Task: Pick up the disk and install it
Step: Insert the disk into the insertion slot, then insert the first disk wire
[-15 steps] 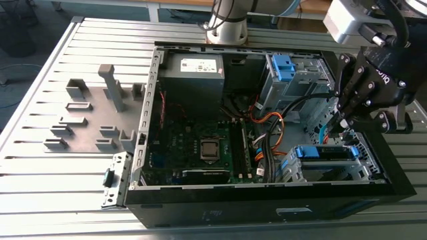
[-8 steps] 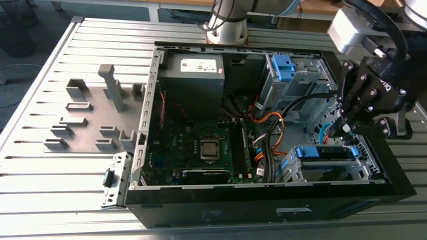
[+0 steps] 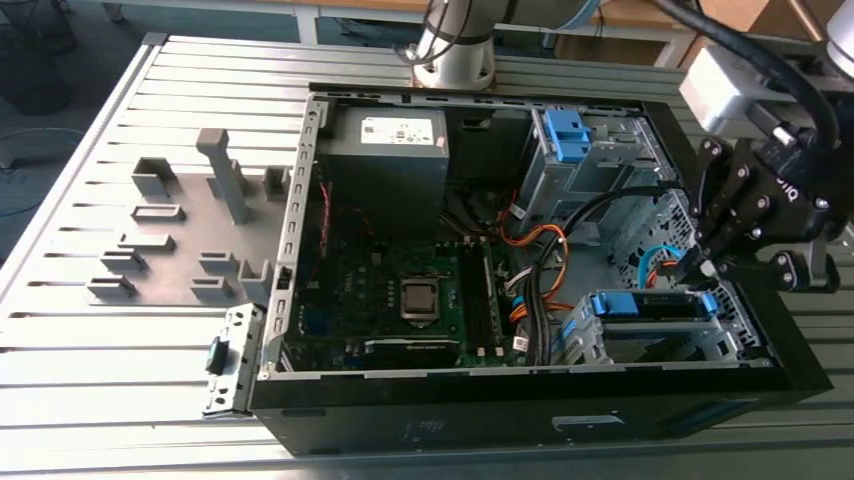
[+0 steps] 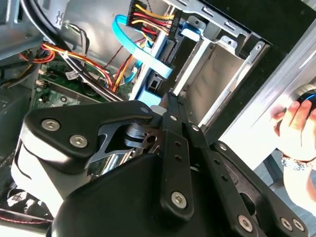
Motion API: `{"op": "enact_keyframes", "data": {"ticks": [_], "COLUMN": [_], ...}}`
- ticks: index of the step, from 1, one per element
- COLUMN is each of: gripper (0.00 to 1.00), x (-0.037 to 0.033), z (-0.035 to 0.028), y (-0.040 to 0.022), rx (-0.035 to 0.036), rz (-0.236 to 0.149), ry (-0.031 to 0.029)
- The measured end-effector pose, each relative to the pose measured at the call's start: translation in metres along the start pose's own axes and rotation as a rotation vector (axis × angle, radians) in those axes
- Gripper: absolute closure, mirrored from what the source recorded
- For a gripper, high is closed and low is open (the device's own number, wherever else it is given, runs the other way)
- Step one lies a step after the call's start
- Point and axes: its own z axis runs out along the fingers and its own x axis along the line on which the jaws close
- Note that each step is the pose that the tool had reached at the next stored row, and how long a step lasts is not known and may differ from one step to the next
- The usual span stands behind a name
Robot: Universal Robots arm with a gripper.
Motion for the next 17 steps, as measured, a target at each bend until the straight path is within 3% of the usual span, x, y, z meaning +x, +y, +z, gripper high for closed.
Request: {"op": "enact_keyframes", "data": {"ticks": [3,9,17], "gripper": [0.89,0.89,0.89], "x": [0.0002,-0.0010,-0.0011], "z": [0.0052,0.0117,0.0118], "y": [-0.0035,-0.0202,-0.0209], "rx": [-0.0004,-0.0037,-0.0038], "rz": [0.000,0.000,0.000], "ry": [0.0001,0.0002,0.0000]}}
